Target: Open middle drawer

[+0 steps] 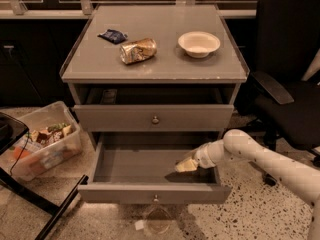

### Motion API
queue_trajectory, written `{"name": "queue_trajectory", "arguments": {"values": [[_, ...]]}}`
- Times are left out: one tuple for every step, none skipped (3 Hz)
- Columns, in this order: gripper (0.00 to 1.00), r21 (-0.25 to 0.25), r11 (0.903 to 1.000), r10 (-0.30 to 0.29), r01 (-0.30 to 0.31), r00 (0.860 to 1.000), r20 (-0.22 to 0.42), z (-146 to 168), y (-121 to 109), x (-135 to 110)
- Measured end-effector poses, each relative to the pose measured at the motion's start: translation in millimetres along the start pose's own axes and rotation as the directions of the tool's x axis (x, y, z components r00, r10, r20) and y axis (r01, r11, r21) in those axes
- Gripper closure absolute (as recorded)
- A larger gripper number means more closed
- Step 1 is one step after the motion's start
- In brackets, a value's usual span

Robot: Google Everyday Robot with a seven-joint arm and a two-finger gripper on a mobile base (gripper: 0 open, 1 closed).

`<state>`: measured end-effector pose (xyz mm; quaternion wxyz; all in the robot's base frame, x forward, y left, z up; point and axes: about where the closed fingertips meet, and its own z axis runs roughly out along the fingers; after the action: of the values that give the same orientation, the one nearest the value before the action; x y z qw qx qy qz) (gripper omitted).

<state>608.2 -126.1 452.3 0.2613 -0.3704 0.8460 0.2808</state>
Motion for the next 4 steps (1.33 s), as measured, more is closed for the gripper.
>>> {"name": "queue_trajectory", "arguments": {"values": [[0.65,-0.031,0.9988,0.038,-0.037,0.999,0.018,13,-12,19],[0.89,-0.075,0.9965,0.037,-0.038,0.999,-0.018,31,-8,41],[0.85,-0.113,0.9934,0.014,-0.021,0.998,-0.067,44,3,58],[0.62,-0.134,0.9909,-0.012,0.000,0.996,-0.088,48,11,65]]}}
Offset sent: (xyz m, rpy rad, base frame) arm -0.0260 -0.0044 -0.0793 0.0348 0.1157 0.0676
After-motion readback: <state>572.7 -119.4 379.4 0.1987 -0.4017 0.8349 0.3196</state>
